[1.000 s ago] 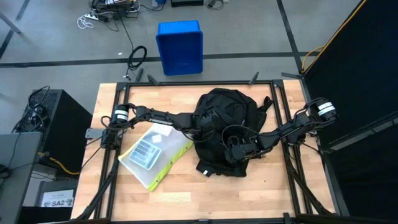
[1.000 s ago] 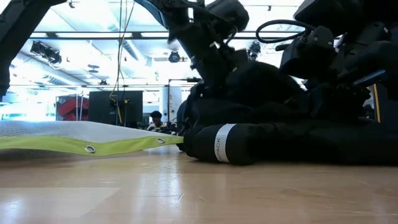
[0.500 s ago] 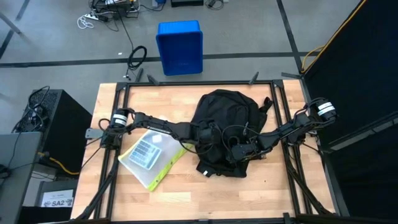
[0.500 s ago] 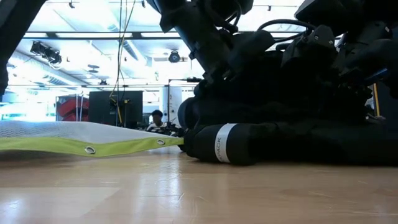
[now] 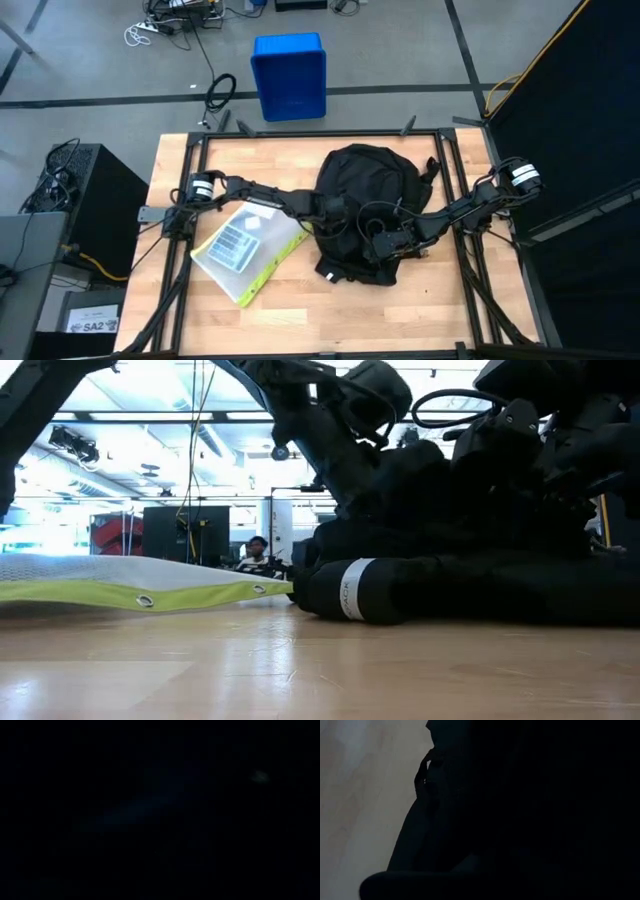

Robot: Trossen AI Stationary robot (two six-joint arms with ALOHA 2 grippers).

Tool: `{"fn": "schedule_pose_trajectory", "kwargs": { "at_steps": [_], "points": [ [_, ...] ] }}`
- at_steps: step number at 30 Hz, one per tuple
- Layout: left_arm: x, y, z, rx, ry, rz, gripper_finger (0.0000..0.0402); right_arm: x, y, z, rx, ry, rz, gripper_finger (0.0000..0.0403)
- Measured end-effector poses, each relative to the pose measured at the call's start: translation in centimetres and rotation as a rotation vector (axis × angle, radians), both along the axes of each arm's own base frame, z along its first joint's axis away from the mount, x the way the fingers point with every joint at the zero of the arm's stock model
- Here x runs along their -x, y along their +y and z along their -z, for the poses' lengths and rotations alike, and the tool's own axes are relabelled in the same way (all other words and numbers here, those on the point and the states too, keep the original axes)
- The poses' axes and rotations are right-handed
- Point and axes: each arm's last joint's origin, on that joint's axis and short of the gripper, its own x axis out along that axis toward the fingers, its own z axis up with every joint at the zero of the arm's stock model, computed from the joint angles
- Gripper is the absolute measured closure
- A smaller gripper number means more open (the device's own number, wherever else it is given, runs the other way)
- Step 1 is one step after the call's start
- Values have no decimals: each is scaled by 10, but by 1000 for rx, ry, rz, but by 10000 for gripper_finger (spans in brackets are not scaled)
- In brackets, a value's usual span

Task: Unpack backpack
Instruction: Remove the blue cellphone from the black backpack

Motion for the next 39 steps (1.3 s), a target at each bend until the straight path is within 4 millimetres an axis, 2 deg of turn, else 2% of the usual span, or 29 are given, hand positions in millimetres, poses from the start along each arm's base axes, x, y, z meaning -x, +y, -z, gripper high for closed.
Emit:
{"fn": "schedule_pose_trajectory", "kwargs": {
  "at_steps": [4,16,22,28,33,39],
  "points": [
    [-1,14,0,-20,-19,-45,220,1,0,0,3,7,-1,402],
    [-2,31,-2,-50,-50,-71,220,2,0,-1,-1,11,-29,402],
    [-1,31,-2,-54,-36,-75,220,7,7,-26,-41,-59,-62,397],
    [-1,27,-2,-62,-33,-69,220,15,7,-51,-9,-168,-38,389],
    [-1,19,-1,-65,-28,-50,220,22,-2,-62,95,-202,102,349],
    [-1,13,-1,-75,-27,-21,220,32,-23,-51,222,-54,330,328]
  ]
}}
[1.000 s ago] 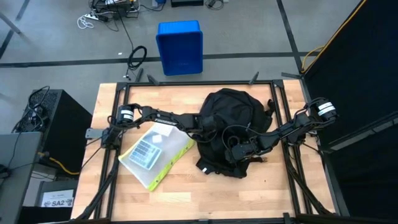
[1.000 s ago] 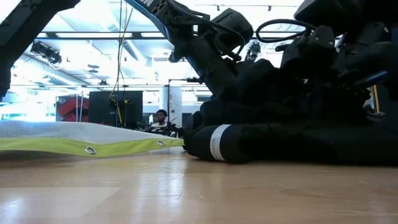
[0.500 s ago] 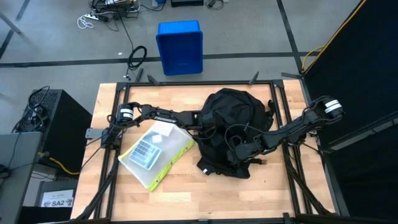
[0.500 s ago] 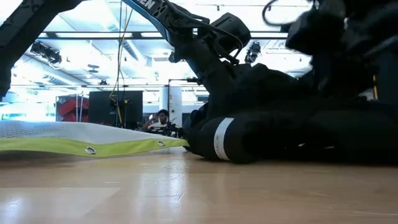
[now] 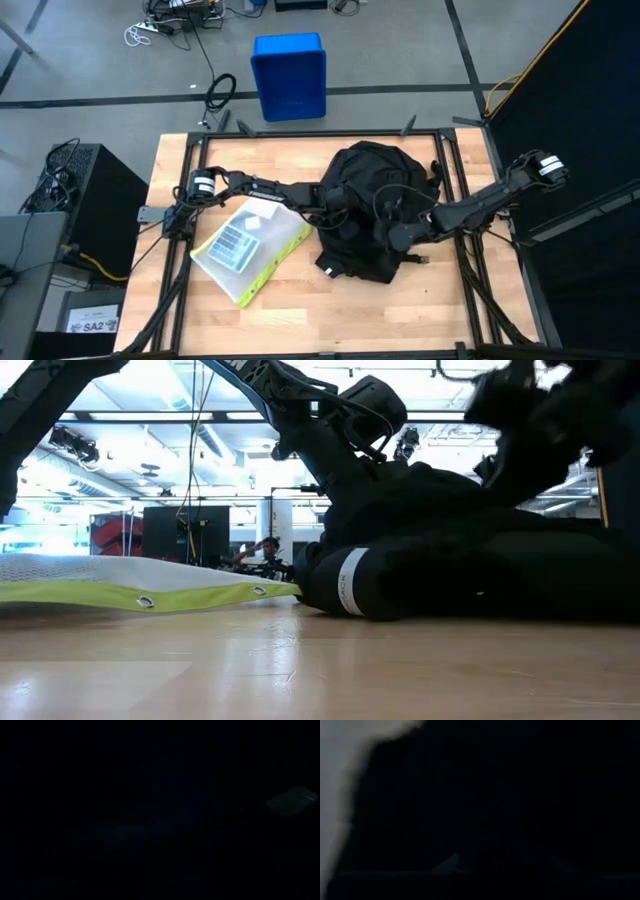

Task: Unpack backpack
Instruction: Remove the blue cellphone from the black backpack

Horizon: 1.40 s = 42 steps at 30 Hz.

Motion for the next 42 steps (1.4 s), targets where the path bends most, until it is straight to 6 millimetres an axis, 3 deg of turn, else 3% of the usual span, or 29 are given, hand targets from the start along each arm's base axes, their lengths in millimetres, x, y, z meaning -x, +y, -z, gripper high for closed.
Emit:
{"fn": "schedule_pose_trajectory", "kwargs": {
  "at_steps": [9,13,18,22,26,33,42],
  "points": [
    [-1,-7,0,-13,-5,6,220,14,-14,11,2,149,174,365],
    [-1,-7,0,-32,-5,-12,220,13,-17,15,-5,166,214,379],
    [-1,-6,0,-52,-2,-36,220,4,-23,37,10,241,255,382],
    [-3,-5,9,-54,-3,-30,220,-11,-23,49,31,203,226,382],
    [-3,-3,17,-34,36,-12,219,-20,-15,48,-41,137,108,382],
    [-2,-5,19,17,58,46,220,-22,2,43,-135,84,-35,382],
    [-6,-7,18,76,7,124,220,-18,19,42,-154,71,-97,382]
  ]
}}
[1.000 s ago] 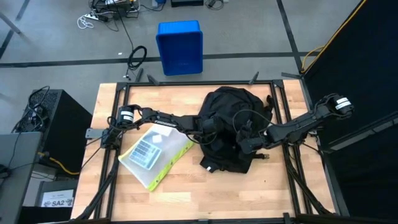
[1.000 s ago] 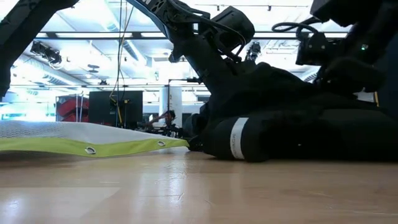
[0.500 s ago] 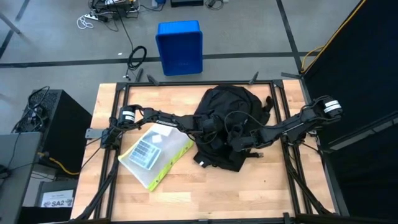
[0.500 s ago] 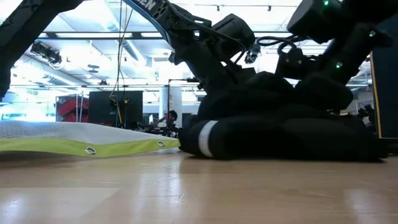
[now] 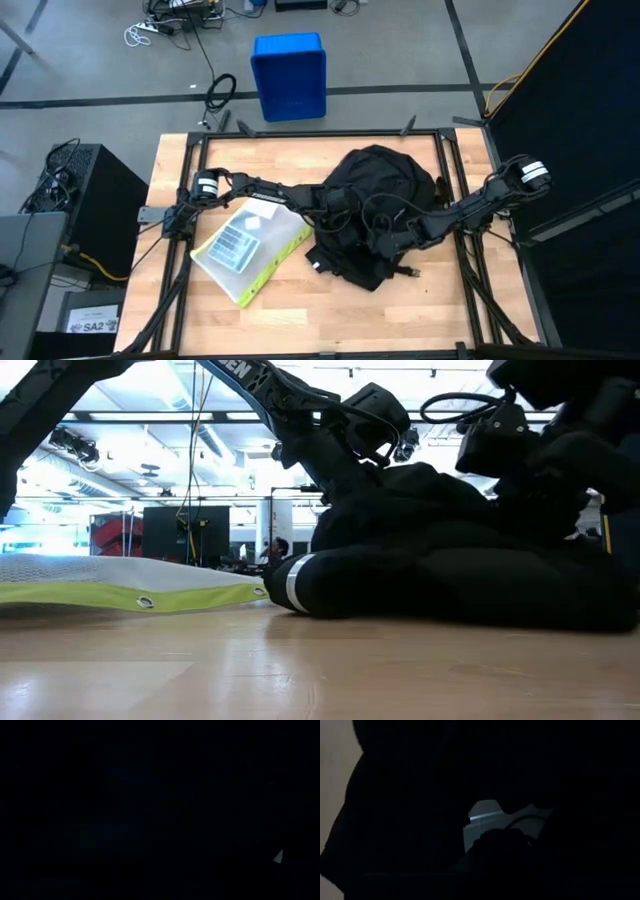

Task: Unpack backpack
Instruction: Remove the blue cellphone from the black backpack

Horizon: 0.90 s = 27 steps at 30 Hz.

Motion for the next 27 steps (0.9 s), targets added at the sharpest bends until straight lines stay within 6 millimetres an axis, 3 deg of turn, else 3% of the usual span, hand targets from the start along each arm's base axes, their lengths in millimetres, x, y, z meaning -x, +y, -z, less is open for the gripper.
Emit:
{"fn": "schedule_pose_trajectory", "kwargs": {
  "at_steps": [17,21,27],
  "points": [
    [11,-5,-9,78,75,45,220,-1,1,-1,13,-14,-14,382],
    [14,-28,-19,-41,67,13,220,-1,1,-1,20,-14,-9,382],
    [19,-84,-22,-264,-26,-42,220,-1,1,0,25,-15,-5,382]
  ]
}}
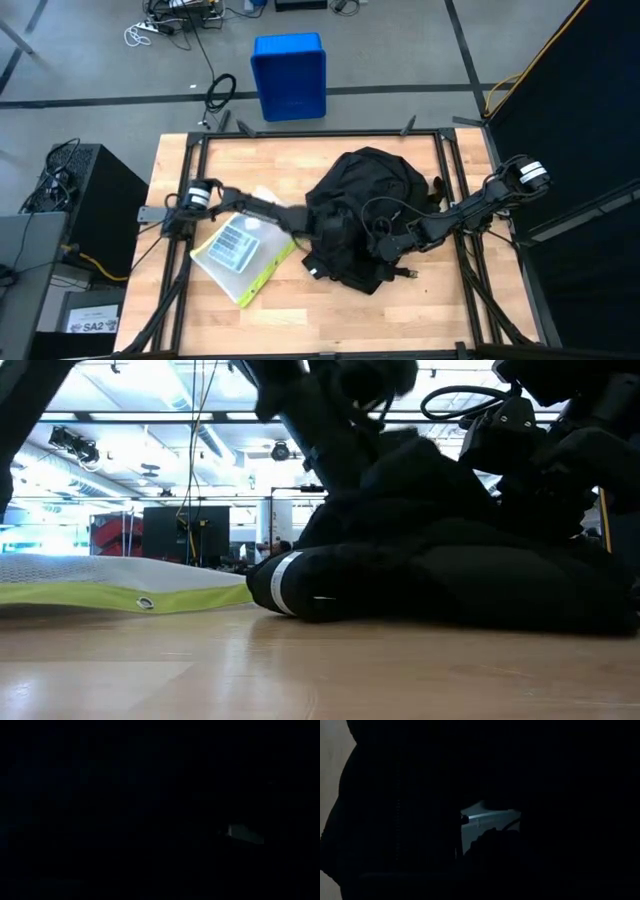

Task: Unpack backpack
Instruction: Remove the blue cellphone from the black backpack

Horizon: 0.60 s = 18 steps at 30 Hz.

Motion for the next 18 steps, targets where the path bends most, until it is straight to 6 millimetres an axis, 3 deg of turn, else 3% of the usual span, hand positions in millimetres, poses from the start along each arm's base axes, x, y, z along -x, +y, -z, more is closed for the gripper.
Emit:
{"fn": "schedule_pose_trajectory", "kwargs": {
  "at_steps": [4,10,18],
  "points": [
    [14,-14,25,39,-122,-22,220,0,0,0,-6,-3,11,382],
    [32,-2,53,183,-328,-114,220,0,1,0,-5,-13,17,382],
    [49,16,57,284,-514,-134,220,0,2,-1,1,-18,3,382]
  ]
}}
